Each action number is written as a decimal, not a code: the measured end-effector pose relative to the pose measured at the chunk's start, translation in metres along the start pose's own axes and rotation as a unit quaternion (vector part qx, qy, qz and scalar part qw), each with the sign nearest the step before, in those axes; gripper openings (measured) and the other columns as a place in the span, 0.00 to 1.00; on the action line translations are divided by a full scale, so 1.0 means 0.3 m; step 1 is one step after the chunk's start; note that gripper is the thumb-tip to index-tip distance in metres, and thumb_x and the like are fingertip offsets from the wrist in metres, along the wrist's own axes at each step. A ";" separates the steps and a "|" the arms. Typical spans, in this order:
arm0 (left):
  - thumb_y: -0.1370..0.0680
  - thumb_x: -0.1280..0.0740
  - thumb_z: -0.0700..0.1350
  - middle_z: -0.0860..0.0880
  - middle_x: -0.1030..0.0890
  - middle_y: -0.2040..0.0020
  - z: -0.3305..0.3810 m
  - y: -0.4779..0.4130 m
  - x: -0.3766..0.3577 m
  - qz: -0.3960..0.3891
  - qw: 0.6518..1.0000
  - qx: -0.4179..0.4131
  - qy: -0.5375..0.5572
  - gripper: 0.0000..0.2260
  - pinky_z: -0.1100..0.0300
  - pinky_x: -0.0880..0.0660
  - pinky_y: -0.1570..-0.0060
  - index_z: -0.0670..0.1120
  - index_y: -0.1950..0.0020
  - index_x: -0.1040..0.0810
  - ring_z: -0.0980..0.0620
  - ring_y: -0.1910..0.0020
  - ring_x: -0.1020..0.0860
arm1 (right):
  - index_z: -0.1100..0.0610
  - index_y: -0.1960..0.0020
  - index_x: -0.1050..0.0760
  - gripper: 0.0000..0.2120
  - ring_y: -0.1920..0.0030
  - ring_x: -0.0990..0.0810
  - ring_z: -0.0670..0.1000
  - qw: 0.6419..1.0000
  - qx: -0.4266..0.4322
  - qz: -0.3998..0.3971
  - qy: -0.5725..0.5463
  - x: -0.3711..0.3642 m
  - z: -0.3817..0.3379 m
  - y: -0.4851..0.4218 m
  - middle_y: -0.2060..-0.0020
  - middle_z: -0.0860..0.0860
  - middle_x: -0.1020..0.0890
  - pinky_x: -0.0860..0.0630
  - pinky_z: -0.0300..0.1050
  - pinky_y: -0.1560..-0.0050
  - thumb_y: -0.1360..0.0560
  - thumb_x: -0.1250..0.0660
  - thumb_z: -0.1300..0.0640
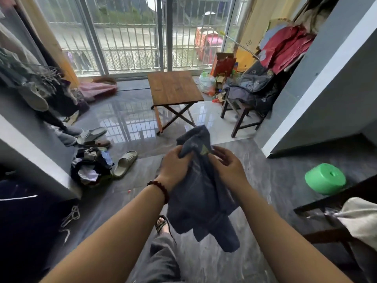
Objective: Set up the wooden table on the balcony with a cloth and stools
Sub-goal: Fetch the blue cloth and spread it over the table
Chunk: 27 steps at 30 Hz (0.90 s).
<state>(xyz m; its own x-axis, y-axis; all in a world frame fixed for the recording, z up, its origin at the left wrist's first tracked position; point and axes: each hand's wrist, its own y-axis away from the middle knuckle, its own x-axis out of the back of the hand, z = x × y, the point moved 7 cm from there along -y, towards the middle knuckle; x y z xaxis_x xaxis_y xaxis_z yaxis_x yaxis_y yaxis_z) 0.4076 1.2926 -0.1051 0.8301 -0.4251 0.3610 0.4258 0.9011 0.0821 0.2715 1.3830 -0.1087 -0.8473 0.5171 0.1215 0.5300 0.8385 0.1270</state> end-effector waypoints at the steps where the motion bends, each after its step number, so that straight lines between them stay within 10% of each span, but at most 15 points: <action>1: 0.22 0.35 0.47 0.55 0.21 0.60 0.016 -0.064 -0.009 -0.001 0.999 0.008 0.046 0.03 0.65 0.28 0.59 0.52 0.55 0.23 0.57 0.59 0.23 | 0.52 0.44 0.24 0.11 0.46 0.19 0.47 1.000 0.005 -0.017 0.003 -0.011 -0.009 -0.048 0.48 0.47 0.18 0.22 0.37 0.46 0.25 0.31 0.57; 5: 0.23 0.34 0.46 0.47 0.18 0.58 0.059 -0.337 -0.059 -0.003 0.976 0.074 0.206 0.04 0.50 0.22 0.50 0.50 0.57 0.22 0.47 0.56 0.19 | 0.48 0.41 0.25 0.20 0.45 0.21 0.43 0.996 0.012 -0.076 0.039 -0.062 -0.062 -0.263 0.47 0.45 0.19 0.23 0.38 0.45 0.31 0.25 0.53; 9: 0.23 0.34 0.41 0.45 0.18 0.61 0.147 -0.569 -0.069 -0.011 0.951 0.094 0.294 0.03 0.57 0.21 0.61 0.43 0.55 0.22 0.48 0.61 0.18 | 0.47 0.39 0.31 0.30 0.48 0.24 0.38 0.985 0.029 -0.069 0.155 -0.085 -0.151 -0.489 0.48 0.40 0.22 0.25 0.35 0.49 0.37 0.21 0.51; 13: 0.25 0.31 0.42 0.39 0.17 0.56 0.239 -0.784 -0.059 -0.071 0.977 0.003 0.203 0.04 0.49 0.22 0.51 0.42 0.55 0.20 0.45 0.55 0.19 | 0.51 0.50 0.28 0.07 0.55 0.22 0.49 0.973 0.062 0.016 0.221 -0.061 -0.225 -0.722 0.56 0.48 0.21 0.30 0.34 0.61 0.26 0.33 0.58; 20: 0.30 0.25 0.38 0.50 0.19 0.51 0.293 -1.021 -0.106 -0.153 0.976 -0.058 0.146 0.18 0.71 0.25 0.54 0.41 0.41 0.24 0.62 0.53 0.21 | 0.52 0.52 0.28 0.07 0.56 0.23 0.49 0.983 0.056 0.103 0.143 0.055 -0.243 -1.004 0.60 0.48 0.21 0.30 0.35 0.60 0.25 0.36 0.63; 24: 0.34 0.24 0.57 0.54 0.33 0.36 0.256 -1.137 -0.146 -0.153 0.972 -0.077 -0.162 0.36 0.56 0.37 0.34 0.55 0.30 0.34 0.54 0.35 0.35 | 0.49 0.53 0.27 0.12 0.58 0.24 0.41 0.987 0.056 0.107 0.101 0.088 -0.243 -1.142 0.60 0.43 0.22 0.31 0.23 0.62 0.24 0.39 0.66; 27: 0.33 0.30 0.64 0.52 0.29 0.38 0.236 -1.252 -0.163 -0.122 0.954 -0.078 -0.261 0.27 0.45 0.36 0.37 0.58 0.37 0.32 0.48 0.37 0.33 | 0.49 0.52 0.26 0.10 0.57 0.24 0.36 0.992 0.053 0.084 0.071 0.075 -0.234 -1.282 0.59 0.40 0.22 0.30 0.23 0.59 0.22 0.39 0.64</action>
<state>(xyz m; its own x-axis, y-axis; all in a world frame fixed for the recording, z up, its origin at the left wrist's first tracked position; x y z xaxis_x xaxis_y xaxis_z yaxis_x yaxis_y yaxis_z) 0.1816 0.9811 -0.0880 0.4242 -0.4831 0.7660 0.6652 0.7401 0.0984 0.0510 1.0602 -0.0858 -0.7292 0.6282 0.2716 0.6506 0.7594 -0.0098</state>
